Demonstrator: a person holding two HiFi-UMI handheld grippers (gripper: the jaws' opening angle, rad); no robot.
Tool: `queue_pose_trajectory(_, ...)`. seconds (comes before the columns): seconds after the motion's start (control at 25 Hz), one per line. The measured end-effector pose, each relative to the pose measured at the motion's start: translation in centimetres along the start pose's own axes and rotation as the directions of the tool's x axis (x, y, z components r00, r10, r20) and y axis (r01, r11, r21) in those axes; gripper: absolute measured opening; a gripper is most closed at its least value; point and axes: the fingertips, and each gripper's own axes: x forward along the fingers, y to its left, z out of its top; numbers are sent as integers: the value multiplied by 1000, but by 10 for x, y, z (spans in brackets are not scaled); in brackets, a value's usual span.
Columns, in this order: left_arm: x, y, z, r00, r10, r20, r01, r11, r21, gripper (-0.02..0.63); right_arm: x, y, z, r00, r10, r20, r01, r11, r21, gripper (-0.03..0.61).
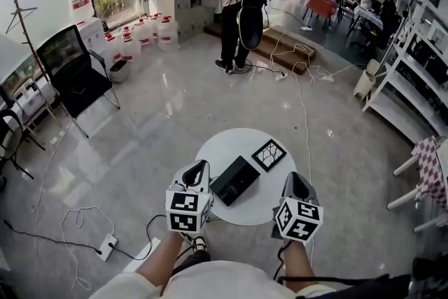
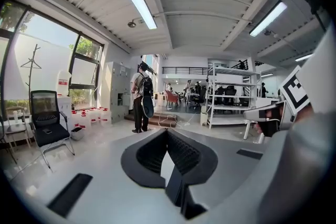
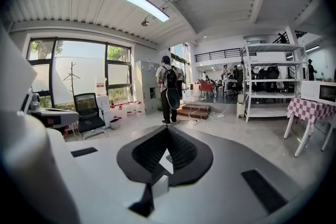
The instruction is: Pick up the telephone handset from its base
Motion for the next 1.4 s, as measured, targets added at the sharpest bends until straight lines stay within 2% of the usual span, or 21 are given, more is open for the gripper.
queue_pose_trajectory(0.2, 22, 22, 6, 998, -56, -4, 56, 998, -3, 17, 20, 17, 8, 1000, -31, -4, 31, 1000, 0, 25)
queue_pose_trajectory(0.52, 62, 53, 8, 991, -130, -11, 129, 990, -53, 17, 45, 28, 9, 996, -90, -26, 90, 996, -5, 23)
queue_pose_trajectory(0.72, 84, 41, -3, 977, -209, -41, 207, 978, -38, 17, 50, 23, 13, 989, -143, -31, 143, 990, -8, 23)
queue_pose_trajectory(0.88, 97, 26, -15, 963, -261, -66, 259, 965, -43, 17, 48, 17, 1, 984, -170, -58, 170, 985, -3, 23)
queue_pose_trajectory(1.12, 110, 19, -36, 956, -266, -124, 262, 964, -48, 17, 55, -2, -21, 976, -190, -110, 194, 981, 25, 23)
queue_pose_trajectory(1.4, 110, 18, -52, 951, -228, -208, 235, 972, 6, 17, 76, -1, -30, 983, -129, -130, 138, 989, 62, 25)
